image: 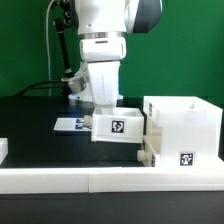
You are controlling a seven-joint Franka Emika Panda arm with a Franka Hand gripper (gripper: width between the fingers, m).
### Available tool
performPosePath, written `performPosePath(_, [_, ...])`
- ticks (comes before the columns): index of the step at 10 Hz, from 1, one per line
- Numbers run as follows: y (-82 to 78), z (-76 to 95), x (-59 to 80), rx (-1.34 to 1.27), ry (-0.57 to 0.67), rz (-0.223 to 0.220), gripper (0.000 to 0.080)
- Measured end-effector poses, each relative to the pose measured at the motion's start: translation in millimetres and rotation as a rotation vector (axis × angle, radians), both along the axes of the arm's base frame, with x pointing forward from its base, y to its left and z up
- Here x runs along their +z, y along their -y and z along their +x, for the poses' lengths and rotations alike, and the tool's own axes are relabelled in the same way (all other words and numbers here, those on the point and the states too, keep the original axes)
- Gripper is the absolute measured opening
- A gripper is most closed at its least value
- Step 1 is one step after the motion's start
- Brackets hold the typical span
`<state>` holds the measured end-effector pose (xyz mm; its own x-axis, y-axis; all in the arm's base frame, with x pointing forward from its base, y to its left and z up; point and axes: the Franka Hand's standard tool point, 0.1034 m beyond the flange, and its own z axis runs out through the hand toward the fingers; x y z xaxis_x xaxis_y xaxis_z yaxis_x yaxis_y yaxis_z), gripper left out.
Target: Assemble drawer
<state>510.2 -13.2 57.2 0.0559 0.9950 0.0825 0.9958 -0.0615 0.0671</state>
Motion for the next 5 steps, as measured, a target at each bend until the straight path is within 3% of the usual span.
performPosePath(2, [-2.7,8.1,2.6,0.016,0.011,-0.006,0.0041])
performPosePath(5, [-2.3,6.6,1.3,0.015,0.001,-0.005,0.0041])
